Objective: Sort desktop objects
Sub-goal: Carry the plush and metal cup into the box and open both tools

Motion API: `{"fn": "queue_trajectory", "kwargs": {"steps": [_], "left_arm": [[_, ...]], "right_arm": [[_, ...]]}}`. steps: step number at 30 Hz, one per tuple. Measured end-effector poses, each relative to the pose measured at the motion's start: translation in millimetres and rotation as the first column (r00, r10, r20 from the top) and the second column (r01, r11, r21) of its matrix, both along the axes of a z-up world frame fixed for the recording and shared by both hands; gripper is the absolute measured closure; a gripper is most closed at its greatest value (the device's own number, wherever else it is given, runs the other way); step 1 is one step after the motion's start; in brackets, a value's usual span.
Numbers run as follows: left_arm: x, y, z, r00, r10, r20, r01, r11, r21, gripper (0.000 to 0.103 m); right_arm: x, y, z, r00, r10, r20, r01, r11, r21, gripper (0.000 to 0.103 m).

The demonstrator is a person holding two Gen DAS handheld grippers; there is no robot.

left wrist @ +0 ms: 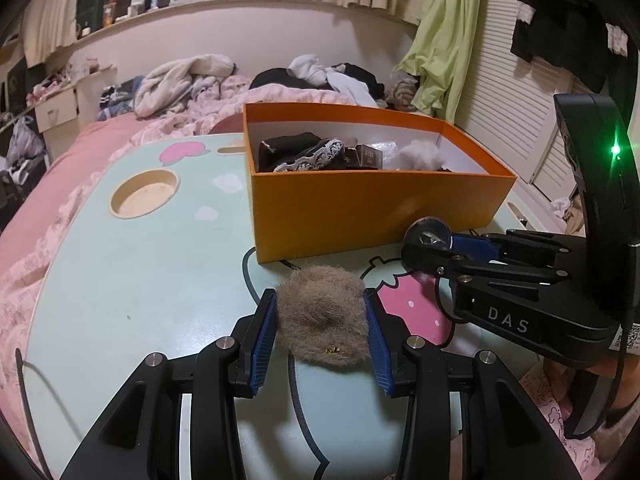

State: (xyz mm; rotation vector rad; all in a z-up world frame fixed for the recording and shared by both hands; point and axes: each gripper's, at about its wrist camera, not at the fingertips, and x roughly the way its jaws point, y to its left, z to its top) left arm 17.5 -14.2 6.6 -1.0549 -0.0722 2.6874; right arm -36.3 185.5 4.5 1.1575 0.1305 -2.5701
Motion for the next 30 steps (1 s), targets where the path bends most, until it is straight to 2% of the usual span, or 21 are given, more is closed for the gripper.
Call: {"fn": "queue_trajectory", "kwargs": {"steps": [19,21,24,28,30], "left_arm": [[2,1,5,1.0,-0.003,-0.021,0.002,1.0,-0.016,0.062],[4,-1,12,0.999,-0.003,-0.037,0.002,1.0,-0.009,0.062],[6,-6,28,0.998,-0.014,-0.058,0.017,0.999,0.041,0.062],[-8,-4,62,0.991,-0.042,-0.127,0.051,0.996,0.068,0.062],[-19,-1,78,0.987,-0.044,-0.155,0.059,0.994,0.094,0.062]], "right_arm": [[12,-4,19,0.997,-0.006,-0.08,0.005,1.0,-0.015,0.076],[21,-2,28,0.993,-0.006,-0.119,0.003,1.0,-0.026,0.076],[32,2,46,0.985,-0.002,-0.174,-0.008,0.998,-0.056,0.076],[24,11,74,0.977,-0.015,-0.213,-0.01,0.993,-0.115,0.076],[14,13,91,0.968,-0.028,-0.249,-0.002,0.993,-0.117,0.076]]}}
